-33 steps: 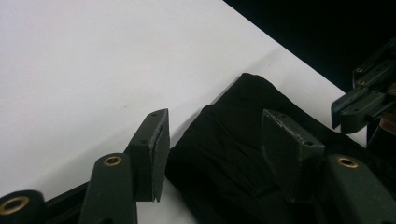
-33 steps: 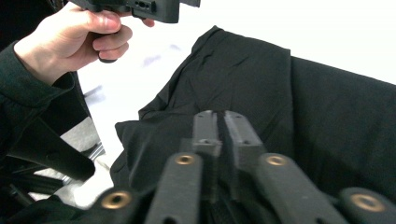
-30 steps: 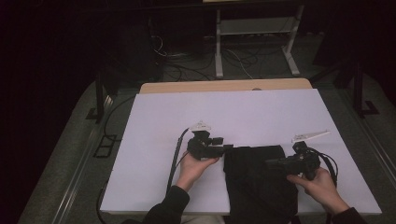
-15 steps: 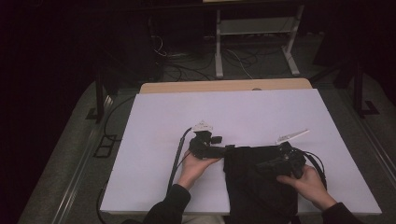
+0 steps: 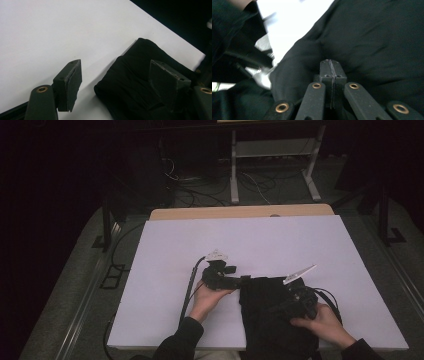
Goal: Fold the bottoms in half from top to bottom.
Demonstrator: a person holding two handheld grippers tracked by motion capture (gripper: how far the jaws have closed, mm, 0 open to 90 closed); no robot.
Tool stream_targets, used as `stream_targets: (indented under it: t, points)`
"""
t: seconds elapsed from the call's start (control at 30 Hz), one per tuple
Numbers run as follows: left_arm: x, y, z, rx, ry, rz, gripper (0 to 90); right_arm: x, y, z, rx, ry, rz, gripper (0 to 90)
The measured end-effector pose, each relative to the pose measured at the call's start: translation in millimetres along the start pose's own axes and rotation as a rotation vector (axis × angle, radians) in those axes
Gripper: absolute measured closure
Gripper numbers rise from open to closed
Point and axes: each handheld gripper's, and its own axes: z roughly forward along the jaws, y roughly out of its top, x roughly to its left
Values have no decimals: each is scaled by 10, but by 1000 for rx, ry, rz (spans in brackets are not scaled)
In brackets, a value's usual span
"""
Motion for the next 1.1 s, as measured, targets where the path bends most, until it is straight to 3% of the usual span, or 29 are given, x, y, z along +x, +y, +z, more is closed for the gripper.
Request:
stream_targets:
  t: [0.3, 0.43, 0.57, 0.7, 0.9, 1.1]
  points:
    - [3, -6, 19, 11, -1, -4, 232, 227, -79, 116, 70, 50, -47, 883]
    - [3, -9, 28, 12, -2, -6, 222, 259, -101, 105, 63, 54, -49, 882]
    - [2, -15, 43, 25, -4, -4, 201, 253, -104, 36, 24, 48, -52, 870]
    - [-5, -21, 62, 34, -9, -5, 185, 240, -98, -55, -28, 12, -67, 781]
    - [15, -30, 89, 43, -12, -10, 170, 187, -70, -229, -119, -91, -94, 561]
    - [21, -37, 119, 46, -17, -16, 169, 34, -44, -419, -183, -159, -72, 359]
